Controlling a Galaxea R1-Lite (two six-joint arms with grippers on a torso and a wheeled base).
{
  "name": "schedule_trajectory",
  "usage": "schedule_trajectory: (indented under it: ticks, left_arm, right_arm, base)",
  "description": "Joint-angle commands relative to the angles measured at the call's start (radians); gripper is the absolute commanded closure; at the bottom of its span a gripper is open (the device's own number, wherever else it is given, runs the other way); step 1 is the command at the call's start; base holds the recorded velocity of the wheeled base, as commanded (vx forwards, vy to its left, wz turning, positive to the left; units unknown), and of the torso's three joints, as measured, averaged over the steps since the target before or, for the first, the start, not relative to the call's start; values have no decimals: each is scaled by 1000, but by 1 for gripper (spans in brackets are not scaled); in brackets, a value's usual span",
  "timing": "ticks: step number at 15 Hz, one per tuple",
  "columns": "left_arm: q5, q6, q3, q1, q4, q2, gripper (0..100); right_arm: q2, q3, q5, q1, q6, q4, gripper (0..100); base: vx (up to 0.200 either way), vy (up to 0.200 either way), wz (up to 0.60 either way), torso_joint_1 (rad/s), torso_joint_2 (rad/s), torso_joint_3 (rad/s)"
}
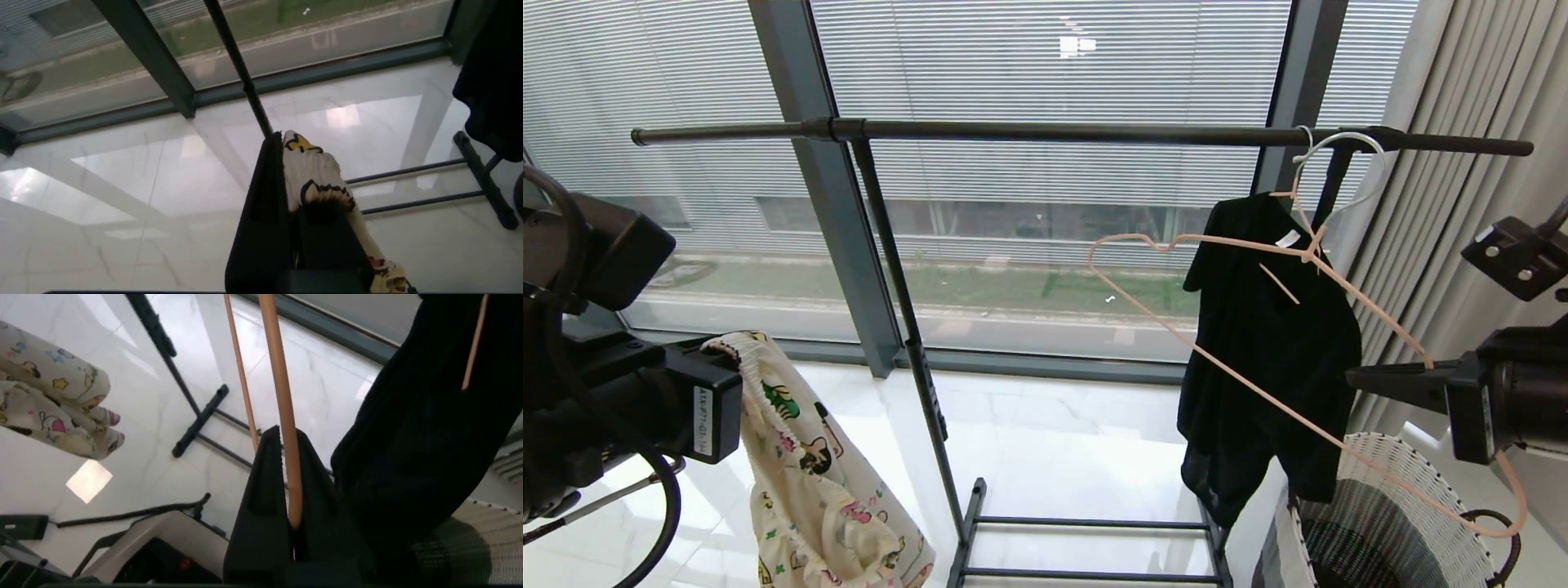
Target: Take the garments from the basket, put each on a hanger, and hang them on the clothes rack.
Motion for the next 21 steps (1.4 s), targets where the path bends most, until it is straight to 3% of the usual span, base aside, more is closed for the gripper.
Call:
schedule_trajectory:
  ticks: [1,7,10,12,13,16,21]
  left_arm:
    - [0,0,2,-3,0,3,100]
    - [0,20,32,-35,0,12,100]
    - [-3,19,46,-84,0,20,100]
    - [3,-76,32,-124,-57,98,100]
    - [39,-118,18,-132,-88,148,100]
    - [241,-228,-58,-161,-241,349,100]
    - [269,-230,-112,-241,-258,420,100]
  right_arm:
    - [-52,53,2,15,-14,0,100]
    - [-136,170,6,147,-28,1,100]
    - [-161,203,6,260,-28,0,100]
    - [-159,223,3,364,-28,-5,100]
    - [-156,226,3,401,-25,-9,100]
    - [-147,228,3,486,-22,-14,100]
    - [-81,257,-9,461,3,-135,100]
  base:
    - [-200,0,0,2,7,7]
    - [-200,0,0,0,1,2]
    - [0,0,0,0,0,0]
    - [0,0,0,0,0,0]
    - [0,0,0,0,0,0]
    - [0,0,0,0,0,0]
    - [0,0,0,0,0,0]
